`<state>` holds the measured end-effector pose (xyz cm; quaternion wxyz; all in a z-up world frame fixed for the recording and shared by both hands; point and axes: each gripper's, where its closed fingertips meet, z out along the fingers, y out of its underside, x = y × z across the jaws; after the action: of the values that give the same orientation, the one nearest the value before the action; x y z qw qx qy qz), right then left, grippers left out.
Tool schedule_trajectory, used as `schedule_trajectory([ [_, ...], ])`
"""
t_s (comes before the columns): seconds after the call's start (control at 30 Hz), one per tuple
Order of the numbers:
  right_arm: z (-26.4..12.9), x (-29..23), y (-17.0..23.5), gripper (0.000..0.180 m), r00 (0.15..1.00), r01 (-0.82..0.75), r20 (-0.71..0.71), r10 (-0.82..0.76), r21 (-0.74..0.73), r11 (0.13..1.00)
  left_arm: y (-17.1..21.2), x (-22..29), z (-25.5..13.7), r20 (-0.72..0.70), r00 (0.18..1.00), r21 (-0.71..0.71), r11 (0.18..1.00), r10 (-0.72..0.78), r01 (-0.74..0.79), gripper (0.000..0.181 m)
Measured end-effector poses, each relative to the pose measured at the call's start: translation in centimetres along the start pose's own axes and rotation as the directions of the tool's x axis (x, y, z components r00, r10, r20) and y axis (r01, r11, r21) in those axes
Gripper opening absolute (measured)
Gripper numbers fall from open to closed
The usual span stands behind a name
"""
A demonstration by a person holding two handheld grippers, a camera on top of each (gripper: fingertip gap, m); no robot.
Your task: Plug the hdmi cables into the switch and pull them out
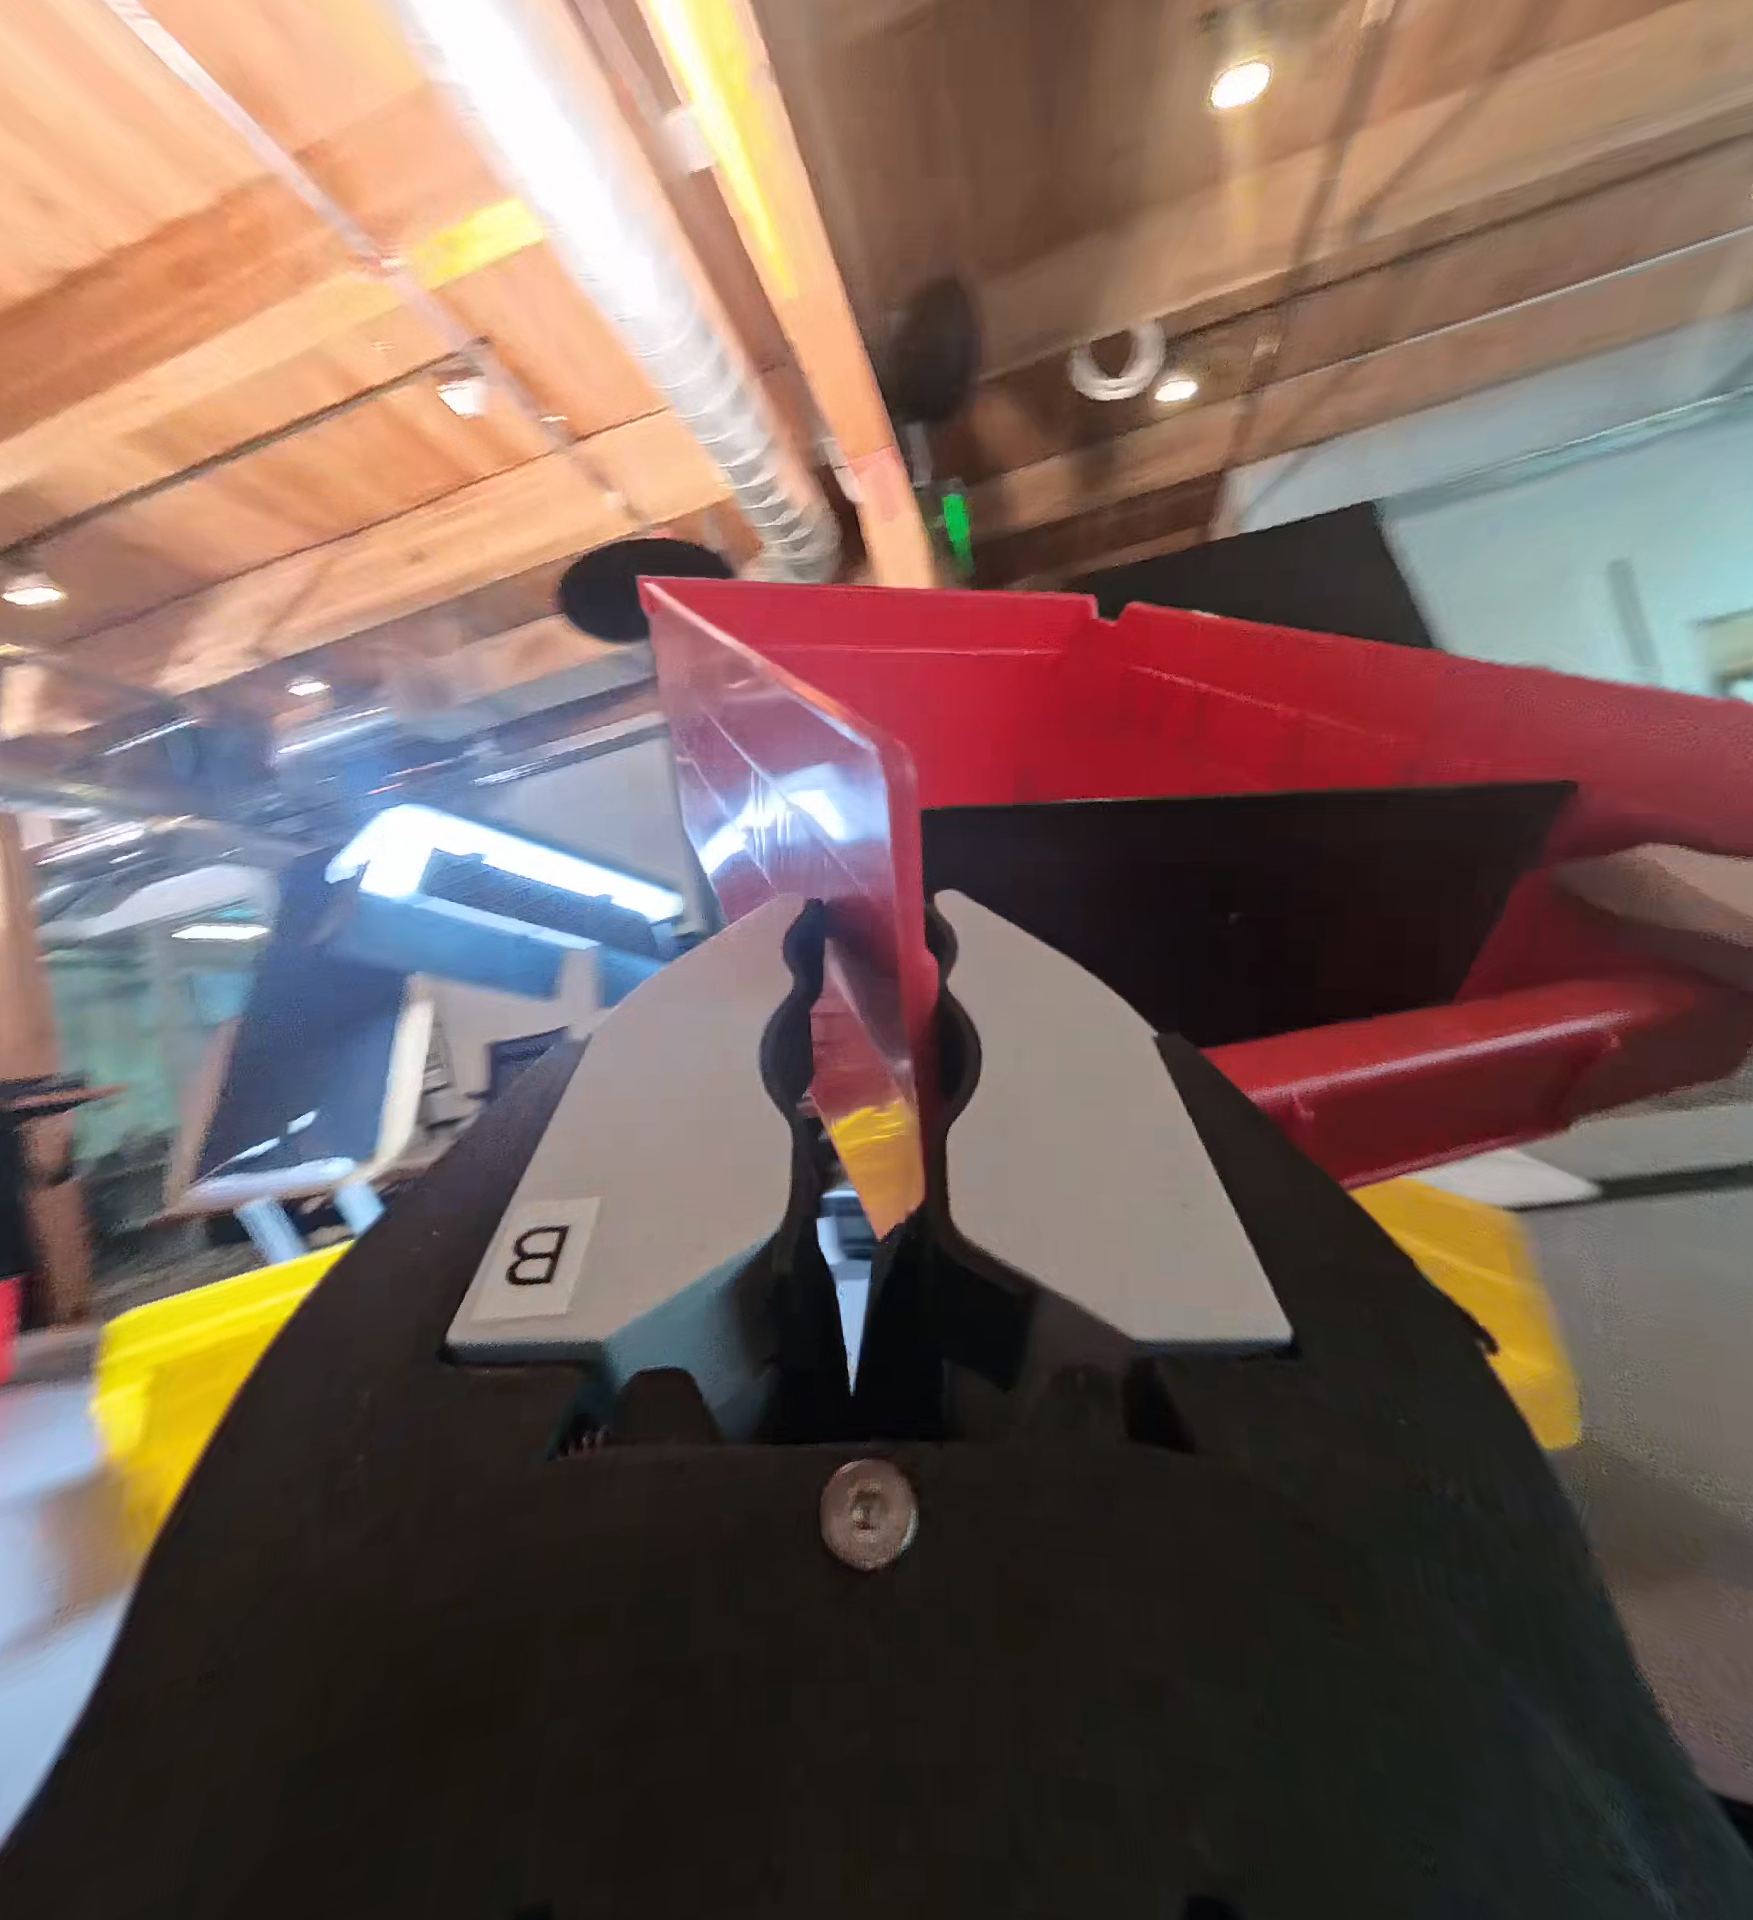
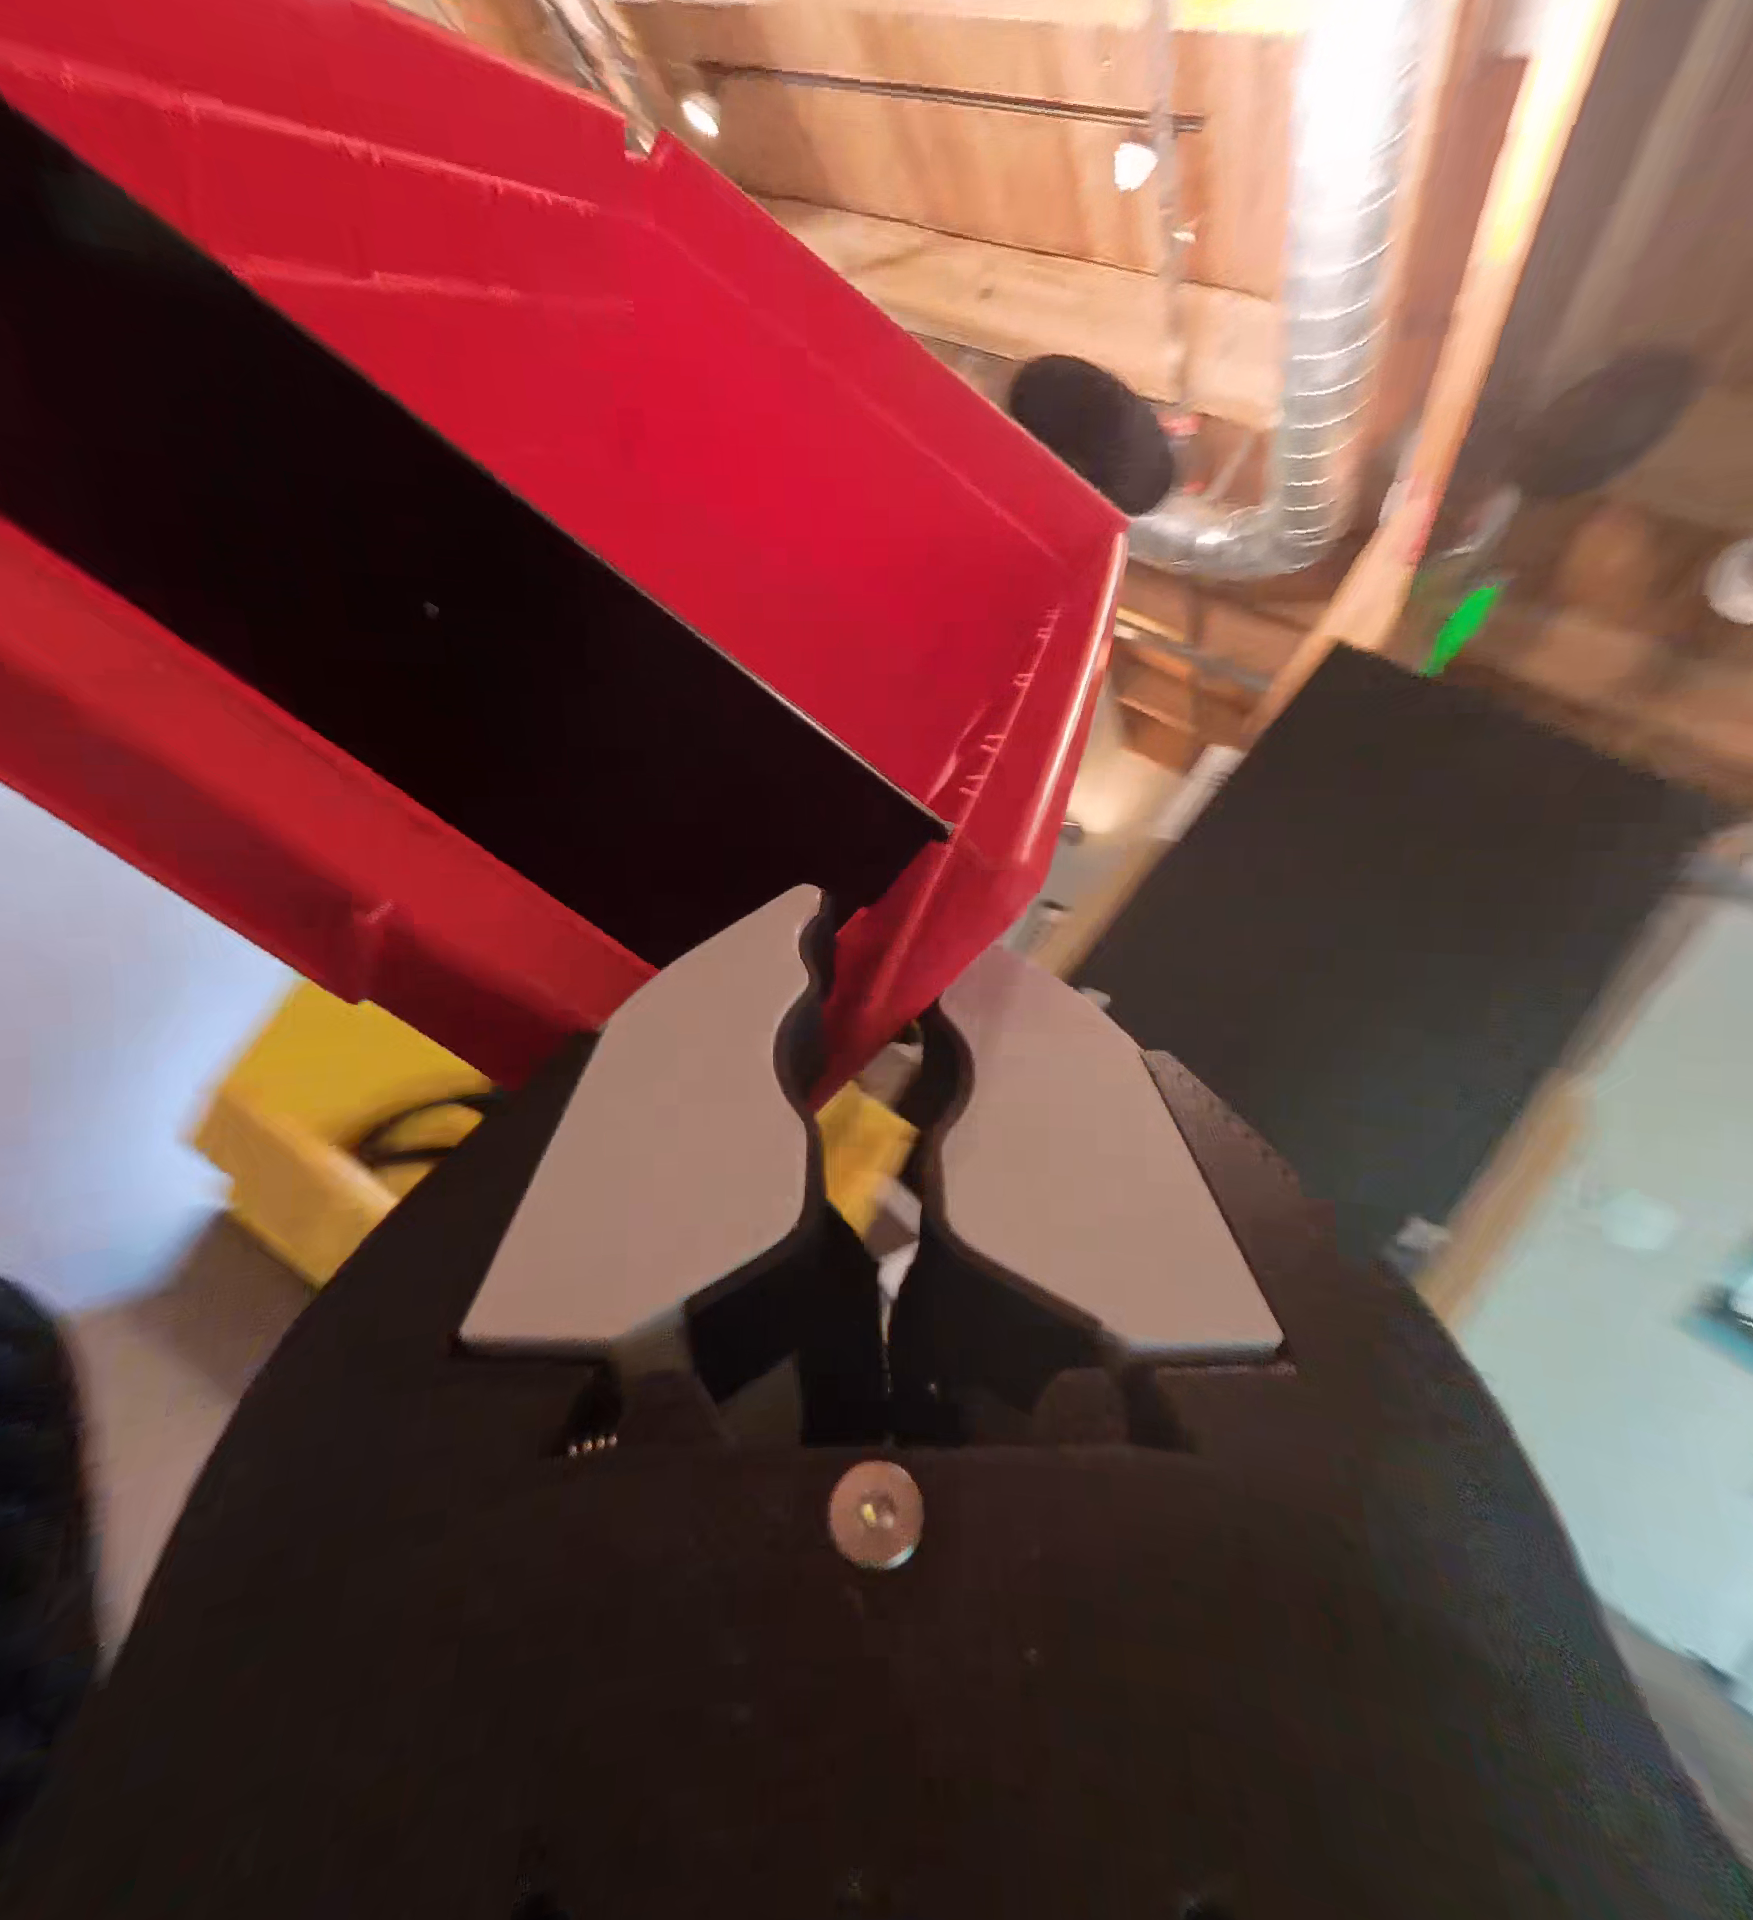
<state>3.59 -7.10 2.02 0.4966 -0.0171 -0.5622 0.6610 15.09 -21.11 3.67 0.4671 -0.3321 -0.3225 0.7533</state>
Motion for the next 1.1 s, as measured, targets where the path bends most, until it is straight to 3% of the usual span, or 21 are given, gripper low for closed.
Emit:
schedule_trajectory([
  [0.07, -2.3, 4.8, 1.5, 0.013, 0.992, 0.048, -0.112, -0.053, -0.048, 0.998, -0.2, 4.8, 2.5, -0.119, 0.993, -0.006, 1.000, -0.003, 0.002, 0.018],
  [0.23, -8.2, 15.7, 8.8, 0.011, 0.947, -0.065, -0.321, -0.021, -0.255, 0.965, 1.3, 18.4, 8.7, -0.375, 0.926, -0.081, 0.997, -0.038, 0.008, 0.020],
  [0.33, -11.3, 20.2, 13.4, 0.009, 0.911, -0.161, -0.412, -0.031, -0.424, 0.891, 4.9, 25.5, 11.3, -0.472, 0.878, -0.193, 0.981, -0.085, -0.008, 0.018],
  [0.43, -14.0, 22.5, 17.3, 0.007, 0.895, -0.209, -0.439, -0.086, -0.581, 0.787, 9.9, 31.1, 10.9, -0.543, 0.824, -0.324, 0.946, -0.161, -0.028, 0.017],
  [0.53, -15.6, 22.3, 20.5, 0.007, 0.913, -0.259, -0.404, -0.066, -0.696, 0.669, 12.9, 33.5, 9.1, -0.577, 0.768, -0.458, 0.889, -0.277, -0.023, 0.020],
  [0.63, -15.6, 20.6, 22.3, 0.008, 0.938, -0.275, -0.347, -0.009, -0.759, 0.591, 14.6, 33.1, 8.5, -0.591, 0.752, -0.493, 0.869, -0.291, -0.052, 0.021],
  [0.73, -15.4, 19.3, 23.2, 0.011, 0.957, -0.215, -0.285, -0.047, -0.810, 0.545, 15.8, 32.5, 8.5, -0.605, 0.755, -0.491, 0.865, -0.253, -0.104, 0.021],
  [0.87, -15.2, 19.9, 22.8, 0.018, 0.941, -0.215, -0.325, -0.090, -0.783, 0.584, 16.0, 32.2, 8.3, -0.625, 0.751, -0.472, 0.869, -0.210, -0.150, 0.024],
  [0.97, -14.4, 21.2, 20.2, 0.024, 0.919, -0.191, -0.379, -0.107, -0.666, 0.721, 16.7, 32.4, 7.6, -0.668, 0.734, -0.435, 0.864, -0.122, -0.252, 0.027],
  [1.1, -12.2, 19.8, 16.3, 0.036, 0.951, -0.083, -0.302, -0.067, -0.459, 0.885, 16.0, 32.0, 8.0, -0.657, 0.743, -0.423, 0.878, -0.127, -0.224, 0.034],
])
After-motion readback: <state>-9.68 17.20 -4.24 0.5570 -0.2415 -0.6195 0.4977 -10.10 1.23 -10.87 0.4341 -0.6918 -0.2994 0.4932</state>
